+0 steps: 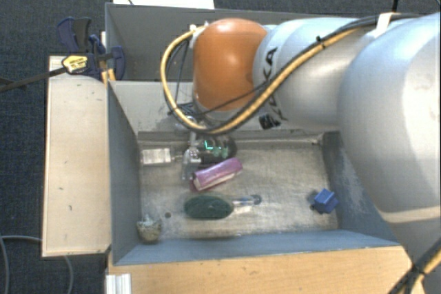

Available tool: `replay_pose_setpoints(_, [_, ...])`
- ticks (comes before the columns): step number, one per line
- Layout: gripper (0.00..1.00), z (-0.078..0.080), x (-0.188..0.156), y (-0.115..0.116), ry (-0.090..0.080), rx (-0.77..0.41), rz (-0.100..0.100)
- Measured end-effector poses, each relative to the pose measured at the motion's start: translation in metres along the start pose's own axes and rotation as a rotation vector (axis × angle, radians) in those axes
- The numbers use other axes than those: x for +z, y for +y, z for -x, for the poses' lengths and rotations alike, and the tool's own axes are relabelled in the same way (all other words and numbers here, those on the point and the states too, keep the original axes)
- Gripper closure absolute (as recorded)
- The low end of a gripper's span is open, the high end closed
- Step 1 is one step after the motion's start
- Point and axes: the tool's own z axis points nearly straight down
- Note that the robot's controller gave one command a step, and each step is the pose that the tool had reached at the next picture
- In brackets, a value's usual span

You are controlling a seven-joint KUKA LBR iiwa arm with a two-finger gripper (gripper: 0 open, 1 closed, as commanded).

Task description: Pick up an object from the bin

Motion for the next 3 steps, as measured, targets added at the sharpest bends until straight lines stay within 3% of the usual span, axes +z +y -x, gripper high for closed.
replay_pose_setpoints(1, [0.00,-0.004,0.071,-0.097,-0.018,0.049,0.004])
replay_pose_setpoints(2, [1.00,-0.003,0.068,-0.094,-0.021,0.048,0.004])
replay_pose_setpoints(3, [1.00,-0.026,-0.112,-0.135,-0.015,-0.074,-0.001])
